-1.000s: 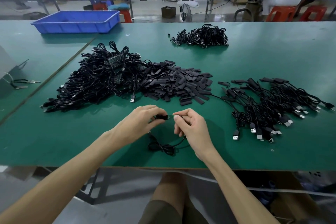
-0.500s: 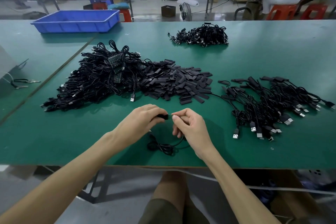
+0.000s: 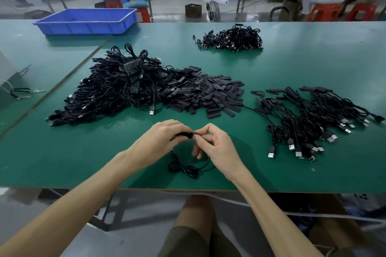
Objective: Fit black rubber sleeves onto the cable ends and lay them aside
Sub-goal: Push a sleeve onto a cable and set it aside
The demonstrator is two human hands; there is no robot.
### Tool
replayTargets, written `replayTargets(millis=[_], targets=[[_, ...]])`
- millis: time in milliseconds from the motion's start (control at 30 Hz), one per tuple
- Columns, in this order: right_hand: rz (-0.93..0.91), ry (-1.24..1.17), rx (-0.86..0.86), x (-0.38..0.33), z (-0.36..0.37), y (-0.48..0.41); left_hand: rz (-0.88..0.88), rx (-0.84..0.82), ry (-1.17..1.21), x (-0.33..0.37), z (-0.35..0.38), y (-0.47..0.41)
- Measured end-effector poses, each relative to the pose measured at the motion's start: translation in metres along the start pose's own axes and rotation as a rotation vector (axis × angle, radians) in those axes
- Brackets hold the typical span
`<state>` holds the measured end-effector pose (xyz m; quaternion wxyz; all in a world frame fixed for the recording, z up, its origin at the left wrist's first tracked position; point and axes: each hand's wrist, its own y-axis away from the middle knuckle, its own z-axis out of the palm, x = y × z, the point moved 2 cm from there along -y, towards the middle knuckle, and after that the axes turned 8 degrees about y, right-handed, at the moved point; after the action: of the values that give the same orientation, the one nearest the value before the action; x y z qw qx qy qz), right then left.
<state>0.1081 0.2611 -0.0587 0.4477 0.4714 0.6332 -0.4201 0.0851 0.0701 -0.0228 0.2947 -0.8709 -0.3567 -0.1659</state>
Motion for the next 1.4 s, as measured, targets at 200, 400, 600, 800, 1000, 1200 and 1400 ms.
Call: replayTargets(millis=[200, 400, 600, 800, 1000, 1200, 1400], targets=[[0.027, -0.005, -0.015, -0.004, -0.001, 0.0, -0.044, 0.016, -0.002, 0.003, -0.001, -0.003], [0.033, 0.025, -0.011, -0.004, -0.001, 0.002, -0.037, -0.152, -0.026, 0.006, -0.002, -0.005], [0.022, 0.061, -0.004, -0.003, -0.002, 0.002, 0.031, -0.18, -0.063, 0.011, -0.001, -0.007], [0.047, 0.066, 0.007, -0.003, -0.002, 0.001, 0.066, -0.153, -0.104, 0.013, 0.002, -0.006], [0.041, 0.041, 0.003, -0.004, -0.002, 0.0, -0.011, -0.207, -0.111, 0.003, 0.003, -0.006], [0.018, 0.079, 0.021, -0.002, 0.0, 0.0, -0.189, -0.212, -0.111, -0.011, -0.001, -0.008], [0.015, 0.107, 0.058, 0.001, -0.002, 0.0, -0.286, -0.226, 0.03, -0.006, 0.003, -0.009]])
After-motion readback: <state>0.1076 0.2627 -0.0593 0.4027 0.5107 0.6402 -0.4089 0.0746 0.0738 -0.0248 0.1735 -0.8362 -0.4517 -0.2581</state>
